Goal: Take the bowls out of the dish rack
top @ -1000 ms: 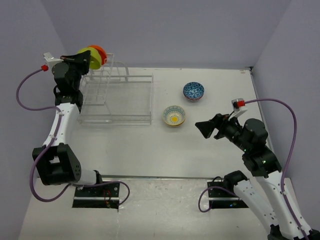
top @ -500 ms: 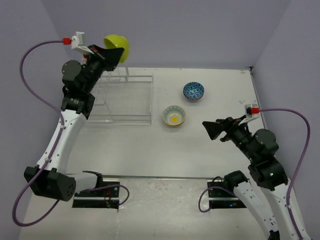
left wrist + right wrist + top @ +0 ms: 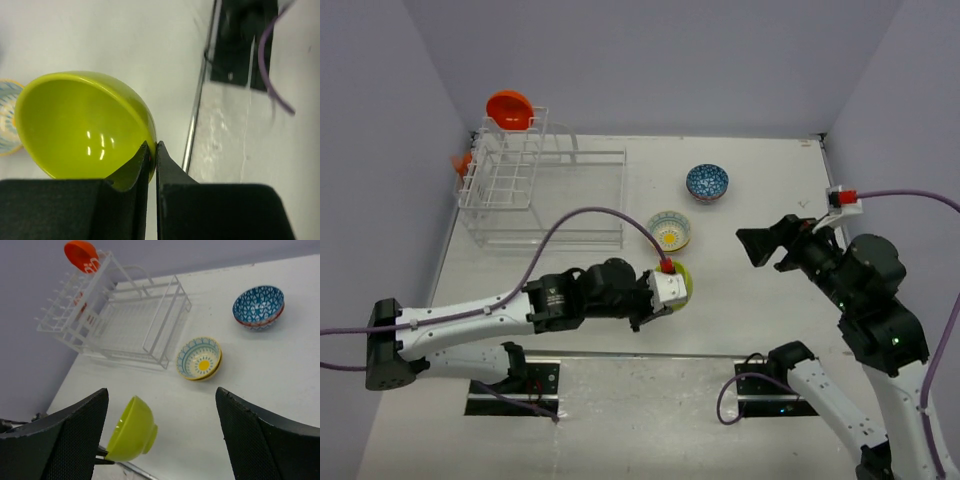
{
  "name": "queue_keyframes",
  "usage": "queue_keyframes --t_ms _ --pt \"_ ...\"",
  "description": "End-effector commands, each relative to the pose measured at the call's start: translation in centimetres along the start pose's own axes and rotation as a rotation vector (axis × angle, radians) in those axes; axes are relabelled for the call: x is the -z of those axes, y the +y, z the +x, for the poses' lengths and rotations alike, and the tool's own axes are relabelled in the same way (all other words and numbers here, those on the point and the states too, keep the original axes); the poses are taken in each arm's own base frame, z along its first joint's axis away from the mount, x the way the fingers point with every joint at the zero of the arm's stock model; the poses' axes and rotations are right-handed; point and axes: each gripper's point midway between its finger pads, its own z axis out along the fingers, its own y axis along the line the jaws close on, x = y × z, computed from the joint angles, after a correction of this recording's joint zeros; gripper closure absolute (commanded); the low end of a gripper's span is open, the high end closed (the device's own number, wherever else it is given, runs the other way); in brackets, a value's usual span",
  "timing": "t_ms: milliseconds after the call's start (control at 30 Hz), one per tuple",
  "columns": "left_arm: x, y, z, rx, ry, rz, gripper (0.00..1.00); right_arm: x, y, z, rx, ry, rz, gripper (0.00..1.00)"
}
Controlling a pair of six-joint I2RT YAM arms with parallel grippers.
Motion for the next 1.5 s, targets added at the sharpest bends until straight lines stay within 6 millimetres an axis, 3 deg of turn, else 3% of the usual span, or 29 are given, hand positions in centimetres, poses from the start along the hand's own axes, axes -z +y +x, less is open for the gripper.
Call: queue_keyframes --t_ms 0,167,300,467,533,567,733,833,933,967,1200,1233,1300,1333,1367,1400,1467 --pt "-0.1 -1.2 3.0 -0.171 0.115 -0.049 1.0 -1.1 -0.7 3.6 0.06 0.223 0.008 0.12" --pt "-0.5 -1.0 6.9 -0.276 0.319 -0.117 1.0 -3.5 -1.9 9.1 0.132 0.529 0.074 0.13" --pt "-1.0 -3.5 7.6 -0.319 0.362 -0.026 1.0 -4.2 0.1 14.7 0.212 0.754 -0.001 0.18" --pt "-1.7 -4.5 8.7 -0.338 0.396 0.02 1.0 -4.7 1.5 18.8 0.28 0.889 -0.033 0.23" --pt "-1.8 -4.6 8.6 -0.343 0.395 0.022 1.0 -4.6 1.1 20.2 0.313 0.942 -0.009 0.27" --pt "-1.8 -4.6 8.5 -0.344 0.39 0.025 1.0 -4.6 0.7 21.5 0.34 0.991 0.014 0.33" --pt "-1.8 -4.7 8.6 -0.337 0.391 0.025 1.0 -4.7 -2.3 24.7 0.403 1.087 0.14 0.46" --pt "-1.8 -4.4 8.5 -0.339 0.391 0.01 1.0 -4.9 -1.5 26.1 0.385 1.108 0.092 0.52" --pt "-1.8 -4.1 8.2 -0.34 0.383 -0.009 1.0 -5.4 -0.6 26.5 0.376 1.094 0.059 0.85" --pt "-1.8 -3.9 8.0 -0.341 0.378 -0.023 1.0 -5.5 -0.4 26.4 0.368 1.087 0.052 1.0" --pt "-1.7 -1.9 7.7 -0.336 0.364 -0.152 1.0 -7.3 1.8 24.3 0.314 0.927 -0.023 1.0" --pt "-1.7 -1.4 7.7 -0.329 0.362 -0.187 0.78 -7.6 1.4 23.6 0.292 0.894 0.007 1.0" --pt "-1.3 -0.1 7.9 -0.317 0.378 -0.272 0.55 -8.5 0.3 22.4 0.265 0.835 0.065 1.0" --pt "-1.1 0.3 7.9 -0.307 0.376 -0.304 0.12 -8.8 -0.2 21.8 0.244 0.81 0.081 1.0" --pt "-0.5 1.4 7.6 -0.289 0.366 -0.382 0.0 -9.6 -1.2 19.8 0.186 0.734 0.117 1.0" --pt "-0.1 2.0 7.4 -0.277 0.359 -0.431 0.0 -9.6 -2.2 19.4 0.164 0.712 0.14 1.0" --pt "1.8 4.4 6.0 -0.203 0.298 -0.627 0.0 -10.1 -5.2 16.1 0.091 0.584 0.235 1.0"
